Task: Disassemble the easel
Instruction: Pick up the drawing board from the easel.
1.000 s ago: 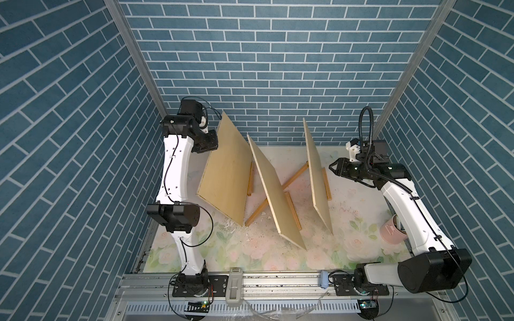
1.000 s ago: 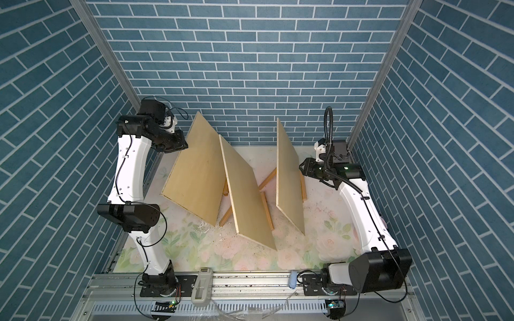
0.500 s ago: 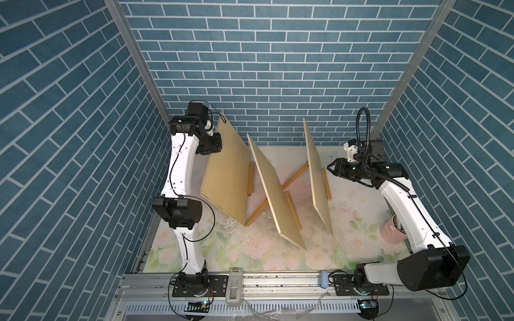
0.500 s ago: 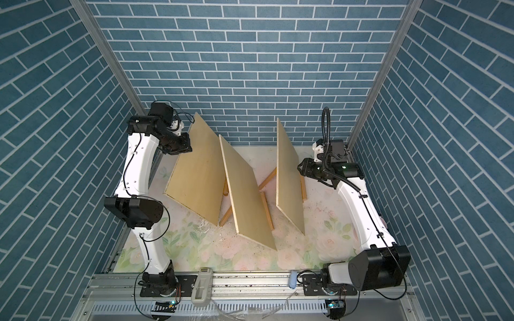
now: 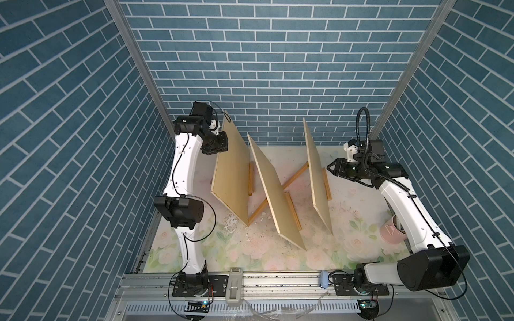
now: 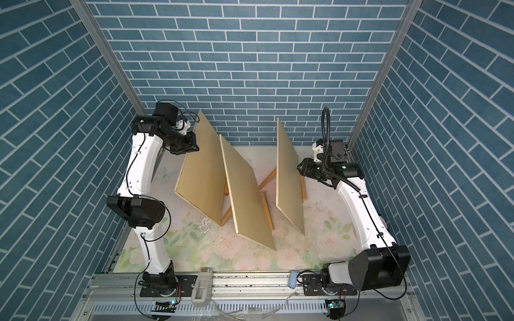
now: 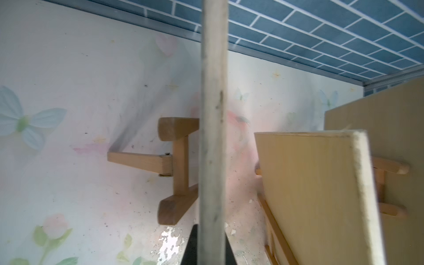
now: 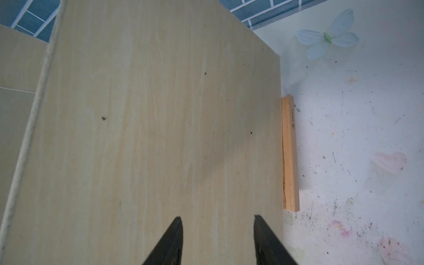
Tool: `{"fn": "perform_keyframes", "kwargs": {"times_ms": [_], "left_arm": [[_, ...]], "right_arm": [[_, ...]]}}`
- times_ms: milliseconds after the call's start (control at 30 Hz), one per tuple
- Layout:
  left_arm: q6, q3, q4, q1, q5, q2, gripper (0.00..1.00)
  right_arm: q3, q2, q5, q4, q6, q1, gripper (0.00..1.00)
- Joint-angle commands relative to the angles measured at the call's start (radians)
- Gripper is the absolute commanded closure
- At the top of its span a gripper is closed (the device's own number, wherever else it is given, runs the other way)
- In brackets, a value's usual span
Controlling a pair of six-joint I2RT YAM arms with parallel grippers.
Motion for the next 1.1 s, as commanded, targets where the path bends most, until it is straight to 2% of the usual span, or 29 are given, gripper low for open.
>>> {"fn": "perform_keyframes", "kwargs": {"times_ms": [0,200,567,733,1067], "left_arm": [[0.020,-0.036,-0.016,-0.004,-0.063,-0.013,1.00],[-0.004,-0.050,-0.004,-0.030,-0.103,-0.050,1.00],[-0.067,-0.053,0.054,-0.077,-0.050,-0.174,1.00],[-0.086,-0.041,0.051,-0.085,-0.061,-0.239,1.00],[-0.087,0.104,-0.074,-0.085,-0.109,-0.327,1.00]], "right_arm": [[0.024,0.006,-0.008,-0.027,-0.007,0.008,0.50],[0.018,0.001,-0.013,-0.031,-0.019,0.007,0.50],[-0.012,-0.017,-0.043,-0.003,-0.022,0.008,0.52],[-0.022,-0.024,-0.062,0.004,-0.019,0.008,0.52],[-0.014,-0.031,-0.079,0.011,-0.023,0.012,0.52]]}}
